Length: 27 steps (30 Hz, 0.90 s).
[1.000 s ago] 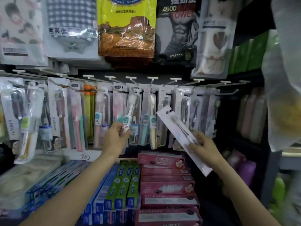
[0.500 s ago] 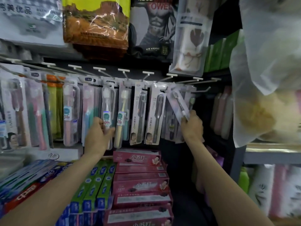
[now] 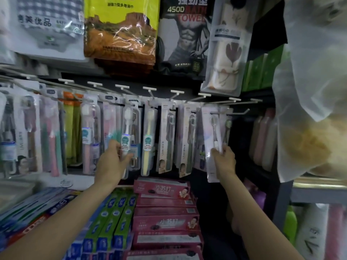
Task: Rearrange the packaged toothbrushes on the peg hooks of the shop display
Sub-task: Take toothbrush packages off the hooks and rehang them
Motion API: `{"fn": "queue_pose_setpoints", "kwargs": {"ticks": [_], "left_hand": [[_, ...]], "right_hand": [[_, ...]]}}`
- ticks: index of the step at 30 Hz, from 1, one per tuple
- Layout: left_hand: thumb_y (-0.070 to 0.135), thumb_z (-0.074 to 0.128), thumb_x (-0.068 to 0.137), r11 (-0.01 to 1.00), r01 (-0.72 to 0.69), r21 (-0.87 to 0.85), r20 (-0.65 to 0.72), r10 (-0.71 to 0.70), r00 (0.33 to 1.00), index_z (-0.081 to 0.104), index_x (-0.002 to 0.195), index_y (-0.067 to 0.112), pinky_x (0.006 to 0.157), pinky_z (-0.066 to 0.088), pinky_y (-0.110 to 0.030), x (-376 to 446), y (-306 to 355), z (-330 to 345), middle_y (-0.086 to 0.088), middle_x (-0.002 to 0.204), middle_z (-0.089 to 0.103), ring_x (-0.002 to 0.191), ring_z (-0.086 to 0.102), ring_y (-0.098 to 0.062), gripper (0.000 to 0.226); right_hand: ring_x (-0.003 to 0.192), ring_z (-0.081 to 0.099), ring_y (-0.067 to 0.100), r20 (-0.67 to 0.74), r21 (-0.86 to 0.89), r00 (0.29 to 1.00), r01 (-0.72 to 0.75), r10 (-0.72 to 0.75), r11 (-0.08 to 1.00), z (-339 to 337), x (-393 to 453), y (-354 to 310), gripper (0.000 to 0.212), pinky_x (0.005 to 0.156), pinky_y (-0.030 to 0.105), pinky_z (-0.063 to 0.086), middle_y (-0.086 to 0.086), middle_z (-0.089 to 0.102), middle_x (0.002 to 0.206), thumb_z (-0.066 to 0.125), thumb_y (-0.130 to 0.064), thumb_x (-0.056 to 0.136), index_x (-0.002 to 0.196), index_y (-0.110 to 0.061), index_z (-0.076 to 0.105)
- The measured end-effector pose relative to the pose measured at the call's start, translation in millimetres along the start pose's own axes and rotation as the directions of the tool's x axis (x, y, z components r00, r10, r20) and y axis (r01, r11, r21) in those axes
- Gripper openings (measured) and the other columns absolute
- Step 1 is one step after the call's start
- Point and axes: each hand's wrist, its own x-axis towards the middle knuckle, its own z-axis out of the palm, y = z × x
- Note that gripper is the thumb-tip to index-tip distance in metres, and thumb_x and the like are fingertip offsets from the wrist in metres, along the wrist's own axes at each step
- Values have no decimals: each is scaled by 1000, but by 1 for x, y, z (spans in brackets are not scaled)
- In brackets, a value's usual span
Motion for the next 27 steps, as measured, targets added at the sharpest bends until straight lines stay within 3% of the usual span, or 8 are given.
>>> {"fn": "queue_pose_setpoints", "kwargs": {"ticks": [4, 7, 10, 13, 16, 20, 23, 27], "left_hand": [[22, 64, 85, 997, -44, 58, -21, 45, 999, 38, 90, 10, 52, 34, -34, 1, -5, -10, -3, 66, 42, 60, 44, -21, 29], [19, 62, 87, 978, -118, 170, -35, 125, 992, 39, 89, 12, 47, 28, -26, 7, -16, -26, 1, 66, 40, 57, 38, -13, 24], [17, 63, 86, 964, -152, 218, -33, 163, 986, 39, 90, 16, 48, 27, -21, 13, -23, -39, 6, 68, 41, 59, 39, -9, 24], [17, 64, 85, 944, -193, 268, -15, 204, 979, 39, 89, 16, 47, 26, -23, 15, -26, -47, 3, 70, 43, 61, 43, -15, 25], [20, 65, 84, 914, -235, 332, 7, 246, 969, 41, 88, 16, 49, 32, -26, 18, -27, -57, -1, 78, 51, 65, 48, -18, 25], [19, 66, 83, 860, -311, 404, 41, 323, 946, 44, 94, 13, 58, 31, -28, 25, -28, -72, -5, 88, 54, 74, 45, -17, 25], [21, 65, 83, 836, -337, 433, 47, 352, 935, 48, 101, 11, 63, 33, -25, 28, -29, -78, -4, 92, 56, 79, 43, -14, 26], [21, 62, 86, 841, -345, 417, 66, 350, 934, 47, 102, 10, 62, 32, -25, 26, -28, -78, -4, 94, 55, 80, 43, -14, 25]], "right_hand": [[112, 46, 32, -96, -160, 978, 167, -184, 973, 6, -13, 5, 52, 98, 28, 37, 20, 36, 131, 64, -19, 85, 128, -1, 42], [107, 46, 22, -124, -187, 875, 443, -468, 877, 24, -45, -10, 34, 92, 24, 40, 13, 39, 121, 58, -13, 89, 119, -1, 48], [90, 49, 8, 179, -95, 738, 671, -651, 735, 63, -77, -28, 18, 82, 24, 45, 2, 50, 103, 53, -9, 92, 109, -4, 56], [101, 56, 16, 473, 0, 612, 719, -634, 695, 116, -99, -38, 26, 89, 23, 44, 7, 59, 113, 49, -10, 94, 119, -5, 56], [118, 47, 25, 492, -120, 724, 606, -483, 786, 162, -104, -39, 37, 95, 27, 37, 13, 50, 128, 46, -12, 96, 132, -4, 41], [114, 50, 26, 382, -136, 882, 349, -276, 927, 198, -105, -41, 51, 90, 28, 42, 17, 45, 131, 51, -10, 93, 137, -2, 26], [119, 48, 28, 340, -177, 918, 275, -203, 945, 213, -105, -43, 61, 94, 33, 44, 18, 41, 136, 57, -13, 91, 139, -1, 22], [104, 57, 31, 351, -191, 913, 285, -206, 939, 211, -113, -48, 51, 80, 36, 48, 19, 43, 129, 56, -13, 91, 132, -1, 30]]}}
